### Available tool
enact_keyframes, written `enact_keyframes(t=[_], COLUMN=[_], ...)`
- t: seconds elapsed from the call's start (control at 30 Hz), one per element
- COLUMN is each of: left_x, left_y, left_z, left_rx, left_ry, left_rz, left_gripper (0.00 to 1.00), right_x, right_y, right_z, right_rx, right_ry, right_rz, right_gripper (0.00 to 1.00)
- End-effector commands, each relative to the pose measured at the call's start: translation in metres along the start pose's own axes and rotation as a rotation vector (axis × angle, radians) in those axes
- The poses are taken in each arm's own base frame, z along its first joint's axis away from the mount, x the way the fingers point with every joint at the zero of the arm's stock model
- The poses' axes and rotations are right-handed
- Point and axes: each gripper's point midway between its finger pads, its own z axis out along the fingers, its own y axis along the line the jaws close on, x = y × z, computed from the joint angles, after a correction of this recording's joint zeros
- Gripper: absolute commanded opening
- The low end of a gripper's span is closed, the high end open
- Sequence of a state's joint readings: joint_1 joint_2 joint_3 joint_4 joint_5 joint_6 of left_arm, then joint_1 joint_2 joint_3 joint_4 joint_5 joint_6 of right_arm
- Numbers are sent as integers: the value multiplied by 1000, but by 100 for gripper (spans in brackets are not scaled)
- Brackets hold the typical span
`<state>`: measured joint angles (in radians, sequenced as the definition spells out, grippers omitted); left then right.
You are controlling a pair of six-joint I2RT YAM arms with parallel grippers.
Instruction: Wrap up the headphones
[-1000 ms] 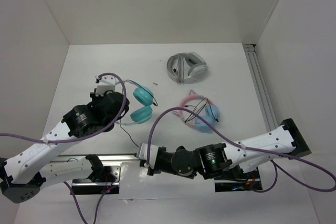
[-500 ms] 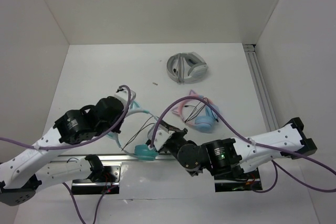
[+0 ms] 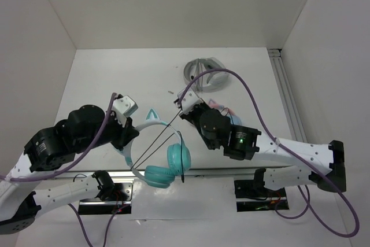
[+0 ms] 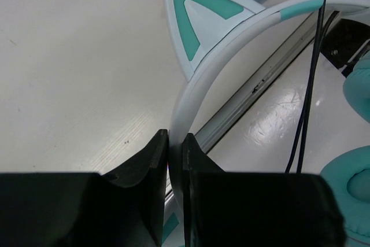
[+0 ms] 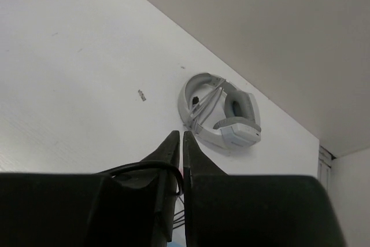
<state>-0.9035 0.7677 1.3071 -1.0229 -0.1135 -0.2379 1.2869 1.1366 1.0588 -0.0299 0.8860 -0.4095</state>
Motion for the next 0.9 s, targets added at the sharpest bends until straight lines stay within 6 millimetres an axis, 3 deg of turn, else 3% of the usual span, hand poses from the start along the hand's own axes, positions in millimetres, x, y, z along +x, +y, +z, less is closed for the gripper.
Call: enact_keyframes(t=[0.0, 0.13, 0.17, 0.27, 0.4, 0.43, 0.63, 0.87], left_x=[9, -1, -10, -29, -53, -56, -87, -91], left_y=[-13, -8, -7, -4, -1, -1, 3, 4], left_z=[-21, -31, -38, -50, -64, -63, -82, -79], left_rx=[101, 69, 61, 39, 14, 5, -18, -26], left_ry=[19, -27, -59, -118, -187, -188, -308, -314], left_rz=[43, 32, 18, -23, -56, -72, -132, -168], left_gripper=[0, 0, 0, 0, 0, 0, 0, 0], right_x=[-8, -3, -4, -5, -3, 3, 25, 34], right_y=[-17, 0, 8, 28, 62, 73, 110, 144], right_z=[15, 26, 28, 26, 25, 31, 51, 62], right_rx=[-16, -168, -259, -423, -590, -605, -676, -783], right_ry=[-27, -44, -68, -137, -227, -229, -204, -252], right_rz=[122, 141, 174, 259, 365, 380, 452, 536], right_gripper=[14, 23, 29, 35, 33, 26, 21, 21])
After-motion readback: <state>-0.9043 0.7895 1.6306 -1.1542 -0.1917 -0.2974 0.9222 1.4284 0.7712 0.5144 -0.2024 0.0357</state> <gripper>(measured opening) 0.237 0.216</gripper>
